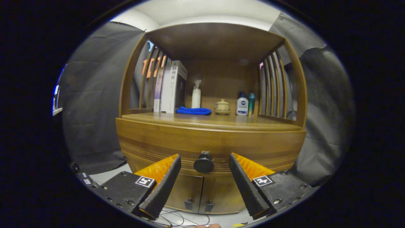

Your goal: Pull open the drawer, take out the items inside it, and place them on the countertop above the cabinet.

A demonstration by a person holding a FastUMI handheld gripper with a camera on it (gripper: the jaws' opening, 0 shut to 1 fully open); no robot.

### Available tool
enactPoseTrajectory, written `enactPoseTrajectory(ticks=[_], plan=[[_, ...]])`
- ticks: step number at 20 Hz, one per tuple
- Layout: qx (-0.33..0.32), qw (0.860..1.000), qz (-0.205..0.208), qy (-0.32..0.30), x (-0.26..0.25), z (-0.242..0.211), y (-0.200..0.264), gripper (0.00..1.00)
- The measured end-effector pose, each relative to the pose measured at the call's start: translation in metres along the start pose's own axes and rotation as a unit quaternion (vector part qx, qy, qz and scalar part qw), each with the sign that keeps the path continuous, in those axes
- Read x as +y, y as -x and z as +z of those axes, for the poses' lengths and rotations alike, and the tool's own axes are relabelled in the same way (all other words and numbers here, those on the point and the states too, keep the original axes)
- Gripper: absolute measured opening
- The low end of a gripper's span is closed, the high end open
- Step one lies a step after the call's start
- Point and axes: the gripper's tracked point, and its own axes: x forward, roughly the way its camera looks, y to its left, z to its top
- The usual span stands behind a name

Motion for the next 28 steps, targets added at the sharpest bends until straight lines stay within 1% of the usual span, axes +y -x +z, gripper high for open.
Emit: enactPoseTrajectory(ticks=[3,6,8,9,12,14,16,19,22,25,28], plan=[[0.007,1.0,-0.002,0.004,-0.001,-0.006,-0.021,0.98],[0.008,1.0,-0.004,0.02,0.0,-0.006,-0.031,0.98],[0.009,1.0,-0.004,0.027,0.003,-0.008,-0.033,0.9],[0.012,1.0,-0.003,0.028,0.004,-0.009,-0.035,0.88],[0.025,0.999,-0.01,0.02,0.002,-0.015,-0.039,0.76],[0.03,0.999,-0.014,0.009,0.001,-0.019,-0.043,0.64],[0.03,0.999,-0.025,0.014,-0.004,-0.018,-0.042,0.52],[0.04,0.999,-0.022,0.007,-0.002,-0.021,-0.042,0.46],[0.047,0.999,-0.018,-0.012,0.0,-0.021,-0.042,0.43],[0.041,0.999,-0.021,0.007,-0.002,-0.02,-0.043,0.4],[0.049,0.999,-0.017,-0.002,-0.001,-0.021,-0.04,0.36]])
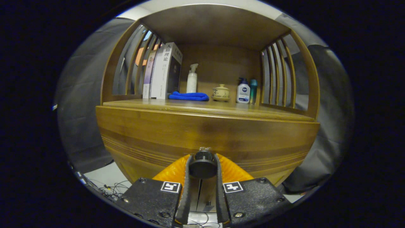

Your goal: Pull open the drawer, take out the items inside it, and place them on the countertop above the cabinet.

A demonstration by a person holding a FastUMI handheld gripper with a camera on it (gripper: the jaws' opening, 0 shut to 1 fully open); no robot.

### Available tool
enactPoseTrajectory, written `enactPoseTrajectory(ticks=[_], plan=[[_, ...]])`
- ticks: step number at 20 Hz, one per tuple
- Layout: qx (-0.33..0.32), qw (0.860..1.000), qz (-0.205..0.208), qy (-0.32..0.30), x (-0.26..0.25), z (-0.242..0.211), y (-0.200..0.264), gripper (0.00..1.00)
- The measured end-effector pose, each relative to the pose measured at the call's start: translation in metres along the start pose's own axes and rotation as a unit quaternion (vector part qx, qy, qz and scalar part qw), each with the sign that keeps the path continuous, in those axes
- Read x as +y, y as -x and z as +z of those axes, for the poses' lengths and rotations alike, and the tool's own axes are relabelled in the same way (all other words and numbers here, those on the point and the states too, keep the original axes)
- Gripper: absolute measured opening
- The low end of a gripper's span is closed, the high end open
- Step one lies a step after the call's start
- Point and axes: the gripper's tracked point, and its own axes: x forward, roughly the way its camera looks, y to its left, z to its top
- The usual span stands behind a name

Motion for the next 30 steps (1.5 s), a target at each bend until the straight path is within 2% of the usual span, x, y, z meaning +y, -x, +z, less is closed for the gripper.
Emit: enactPoseTrajectory(ticks=[17,30], plan=[[-0.005,1.0,0.014,-0.013,-0.002,-0.026,0.1,0.35],[-0.001,1.0,0.02,-0.019,0.002,-0.048,0.149,0.35]])
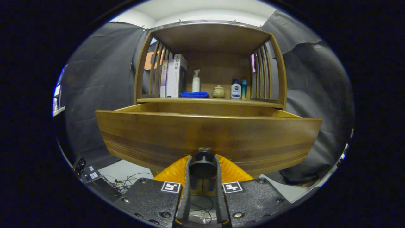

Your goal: Pull open the drawer, take out the items inside it, and place them on the countertop above the cabinet.

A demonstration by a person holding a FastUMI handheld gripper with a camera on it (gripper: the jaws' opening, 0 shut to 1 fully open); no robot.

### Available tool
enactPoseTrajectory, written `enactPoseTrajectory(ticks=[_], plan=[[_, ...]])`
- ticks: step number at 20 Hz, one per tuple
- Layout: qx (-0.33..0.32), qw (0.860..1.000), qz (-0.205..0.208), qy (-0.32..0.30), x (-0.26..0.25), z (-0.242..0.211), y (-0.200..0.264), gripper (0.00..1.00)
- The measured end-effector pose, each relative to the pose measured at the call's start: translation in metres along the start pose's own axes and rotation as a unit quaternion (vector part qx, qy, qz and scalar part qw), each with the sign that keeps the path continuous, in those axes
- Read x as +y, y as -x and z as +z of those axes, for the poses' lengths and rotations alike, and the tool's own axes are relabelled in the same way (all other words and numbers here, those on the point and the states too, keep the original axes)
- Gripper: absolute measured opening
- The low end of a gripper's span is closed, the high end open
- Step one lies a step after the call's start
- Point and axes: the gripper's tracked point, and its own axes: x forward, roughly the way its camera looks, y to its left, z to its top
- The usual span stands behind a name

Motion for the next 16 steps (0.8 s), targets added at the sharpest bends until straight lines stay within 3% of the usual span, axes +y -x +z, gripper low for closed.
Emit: enactPoseTrajectory(ticks=[9,13,16], plan=[[-0.002,1.0,-0.004,0.012,0.0,-0.001,0.001,0.37],[-0.031,0.999,0.012,0.036,-0.004,0.017,0.014,0.63],[-0.065,0.996,0.003,0.069,-0.011,0.038,0.034,0.83]])
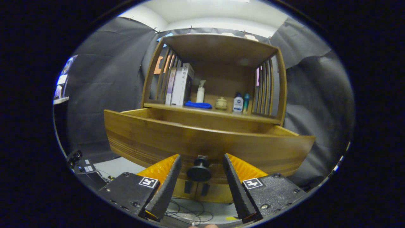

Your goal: Pull open the drawer, take out the items inside it, and place them on the countertop above the cabinet.

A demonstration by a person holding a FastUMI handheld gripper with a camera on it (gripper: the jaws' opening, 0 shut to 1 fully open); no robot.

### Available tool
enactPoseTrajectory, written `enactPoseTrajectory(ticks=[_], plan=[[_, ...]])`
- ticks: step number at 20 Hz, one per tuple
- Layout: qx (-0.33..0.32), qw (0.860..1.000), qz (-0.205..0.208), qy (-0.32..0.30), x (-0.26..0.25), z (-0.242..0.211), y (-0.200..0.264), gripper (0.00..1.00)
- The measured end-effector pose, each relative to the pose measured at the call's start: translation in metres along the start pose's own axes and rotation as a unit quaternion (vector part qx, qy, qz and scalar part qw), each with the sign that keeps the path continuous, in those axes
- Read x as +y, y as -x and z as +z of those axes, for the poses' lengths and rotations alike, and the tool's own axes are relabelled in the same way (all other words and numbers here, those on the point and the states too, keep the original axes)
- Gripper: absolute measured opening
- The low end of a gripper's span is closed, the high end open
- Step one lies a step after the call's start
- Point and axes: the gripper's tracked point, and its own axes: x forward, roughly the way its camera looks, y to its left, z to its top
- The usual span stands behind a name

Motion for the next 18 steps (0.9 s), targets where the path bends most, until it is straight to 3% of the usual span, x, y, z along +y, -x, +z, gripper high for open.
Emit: enactPoseTrajectory(ticks=[4,8,12,18], plan=[[-0.046,0.999,0.018,-0.006,-0.008,0.066,0.006,0.84],[-0.042,0.997,0.067,0.019,-0.019,0.125,-0.024,0.84],[0.043,0.99,0.128,0.042,-0.014,0.135,-0.066,0.84],[0.203,0.959,0.177,0.093,-0.002,0.081,-0.109,0.84]])
